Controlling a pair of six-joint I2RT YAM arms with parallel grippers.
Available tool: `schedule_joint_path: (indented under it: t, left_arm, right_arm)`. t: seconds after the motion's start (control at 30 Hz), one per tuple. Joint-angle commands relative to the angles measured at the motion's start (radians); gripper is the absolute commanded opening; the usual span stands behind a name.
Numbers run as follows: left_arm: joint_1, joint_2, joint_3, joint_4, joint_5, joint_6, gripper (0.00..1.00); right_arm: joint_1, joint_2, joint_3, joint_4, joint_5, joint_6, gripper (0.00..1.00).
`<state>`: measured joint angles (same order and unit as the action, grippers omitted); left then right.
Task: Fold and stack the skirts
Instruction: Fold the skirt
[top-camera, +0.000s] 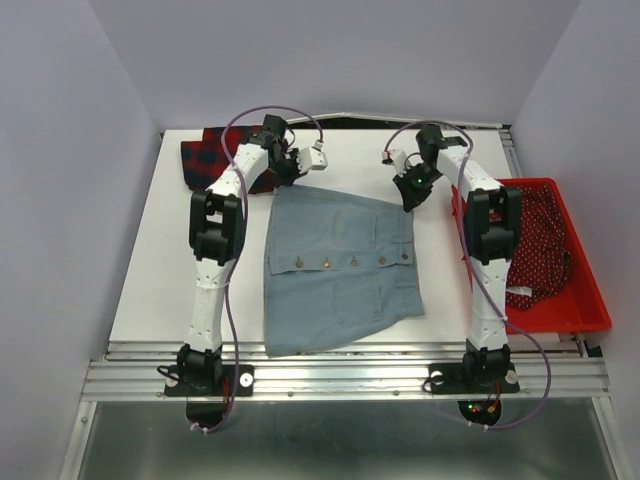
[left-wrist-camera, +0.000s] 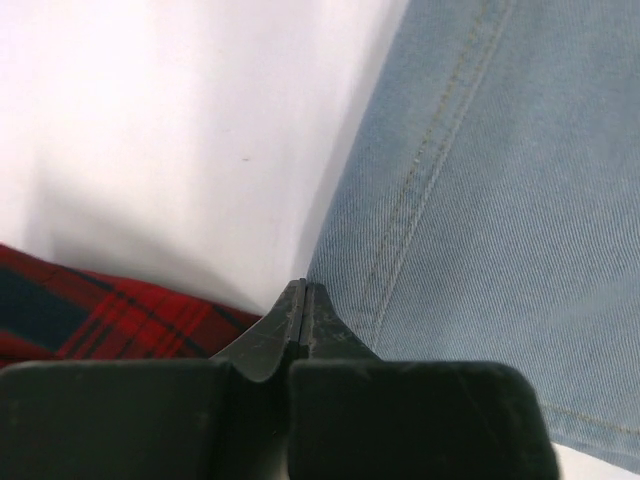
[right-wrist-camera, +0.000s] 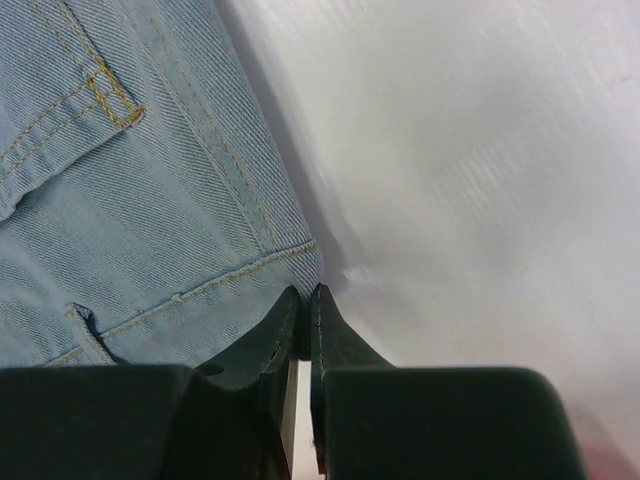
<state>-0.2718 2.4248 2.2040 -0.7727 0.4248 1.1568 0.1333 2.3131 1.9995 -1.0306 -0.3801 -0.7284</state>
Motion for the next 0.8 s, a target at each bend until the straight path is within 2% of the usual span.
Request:
schedule_joint_path:
  t: [0.0,0.17,0.43,0.63,0.7,0.77]
  left_arm:
    - [0.008,-0.119,0.046,0.137,-0.061,-0.088,0.0]
    - [0.008,-0.15,0.076,0.245,-0.118,-0.141,0.0]
    - [0.008,-0.25,-0.01,0.515,-0.239,-0.198,0.0]
    - [0.008,-0.32,-0.007,0.51,-0.27,-0.195,0.0]
    - [0.006,-0.357,-0.052,0.506,-0.268,-0.187,0.0]
    - [0.008,-0.433,-0.159,0.513,-0.259,-0.178,0.0]
  right_arm:
    - [-0.026,-0.058,0.076,0.072,0.055,0.018,0.01]
    - [-0.044,-0.064,0.125,0.125,0.093,0.06,0.01]
    - [-0.072,-0.133,0.126,0.303,0.139,0.136,0.01]
    - [-0.072,-0.196,0.142,0.371,0.126,0.138,0.01]
    - [-0.072,-0.23,0.108,0.383,0.101,0.129,0.01]
    - [-0.072,-0.289,0.044,0.386,0.066,0.109,0.01]
